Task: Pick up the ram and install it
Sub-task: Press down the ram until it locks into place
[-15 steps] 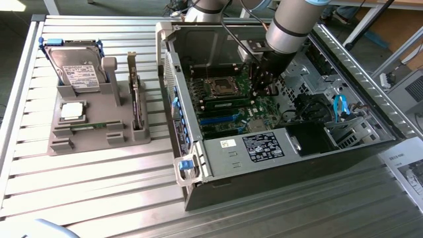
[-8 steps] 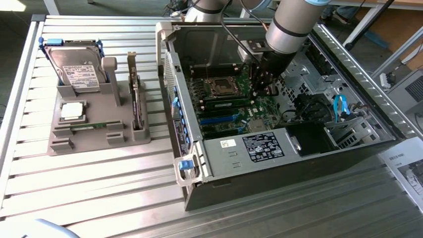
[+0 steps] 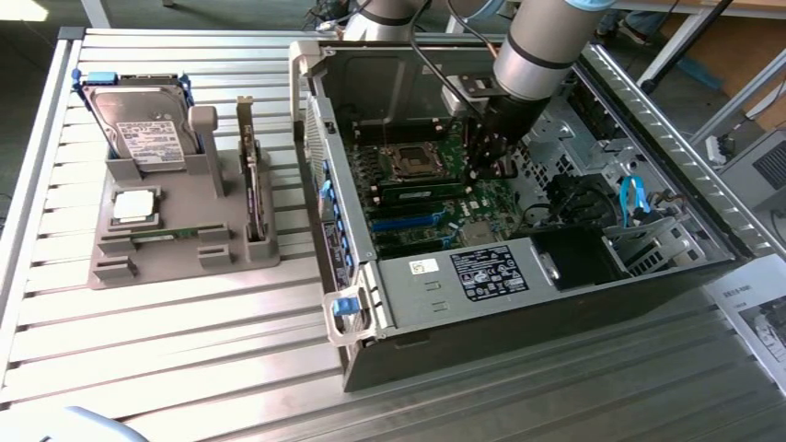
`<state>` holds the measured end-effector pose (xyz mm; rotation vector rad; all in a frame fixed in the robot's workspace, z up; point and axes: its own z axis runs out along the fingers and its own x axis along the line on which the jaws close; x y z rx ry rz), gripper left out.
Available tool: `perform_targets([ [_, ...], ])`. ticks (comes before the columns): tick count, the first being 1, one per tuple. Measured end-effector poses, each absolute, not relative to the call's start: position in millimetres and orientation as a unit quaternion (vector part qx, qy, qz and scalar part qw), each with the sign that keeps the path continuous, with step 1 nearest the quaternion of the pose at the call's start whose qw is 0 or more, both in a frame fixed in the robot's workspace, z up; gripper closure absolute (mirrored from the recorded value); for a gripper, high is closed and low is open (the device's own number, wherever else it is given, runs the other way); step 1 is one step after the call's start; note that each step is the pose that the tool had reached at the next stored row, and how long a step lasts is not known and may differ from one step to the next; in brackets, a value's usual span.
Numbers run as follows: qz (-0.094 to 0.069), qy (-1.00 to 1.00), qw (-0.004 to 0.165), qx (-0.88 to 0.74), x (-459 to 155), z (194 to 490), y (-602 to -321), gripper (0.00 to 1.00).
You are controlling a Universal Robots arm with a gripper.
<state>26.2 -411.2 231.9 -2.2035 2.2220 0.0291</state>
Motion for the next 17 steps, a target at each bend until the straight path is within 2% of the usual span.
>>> perform_targets([
  [10,0.010,0.710,0.006,-0.704,26.2,232.6,-411.1,0.90],
  [17,0.009,0.710,0.006,-0.704,26.2,244.6,-411.2,0.90],
])
